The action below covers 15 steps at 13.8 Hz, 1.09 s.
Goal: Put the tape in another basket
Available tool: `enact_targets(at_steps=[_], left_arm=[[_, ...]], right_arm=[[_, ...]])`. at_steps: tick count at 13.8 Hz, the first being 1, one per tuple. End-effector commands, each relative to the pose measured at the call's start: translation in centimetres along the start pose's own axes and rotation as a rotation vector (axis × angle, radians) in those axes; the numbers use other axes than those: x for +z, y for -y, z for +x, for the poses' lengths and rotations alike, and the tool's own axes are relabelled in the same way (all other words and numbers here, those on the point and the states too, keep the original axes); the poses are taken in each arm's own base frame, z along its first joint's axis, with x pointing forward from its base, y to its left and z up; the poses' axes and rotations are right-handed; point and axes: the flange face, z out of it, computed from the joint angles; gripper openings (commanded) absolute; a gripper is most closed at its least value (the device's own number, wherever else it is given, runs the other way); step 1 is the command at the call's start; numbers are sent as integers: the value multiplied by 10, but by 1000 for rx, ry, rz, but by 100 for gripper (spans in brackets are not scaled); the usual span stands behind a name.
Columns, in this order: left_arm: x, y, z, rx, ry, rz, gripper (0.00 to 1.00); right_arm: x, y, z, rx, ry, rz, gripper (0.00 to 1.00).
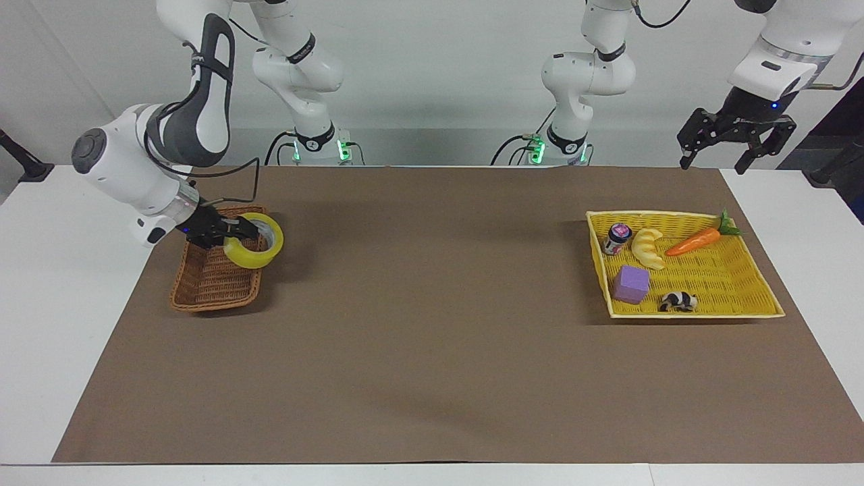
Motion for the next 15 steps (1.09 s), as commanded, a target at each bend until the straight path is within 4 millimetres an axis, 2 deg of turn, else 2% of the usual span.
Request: enact_targets(at_steps=[1,4,6,7,8,11,15], left_arm=[[-2,4,-1,12,23,12,100],[-1,4,-2,9,27,10,100],[-2,2,0,9,16,12,100],[-1,1,-1,9,19,10,100],[-1,1,-1,9,19,10,100],[-1,2,-1,7,19,10,100],[-1,1,-1,9,19,10,100]], right_arm=[[-7,-12,-11,-9,21,-102,0],[14,-46,-21,20,31,-208,0],[35,-55,-20,28,29,-210,0],[39,-57,-19,26,21,-213,29],[40,-57,-18,26,19,-213,99],[39,-58,-18,33,26,-211,100],[24,-55,-15,25,13,-218,100]])
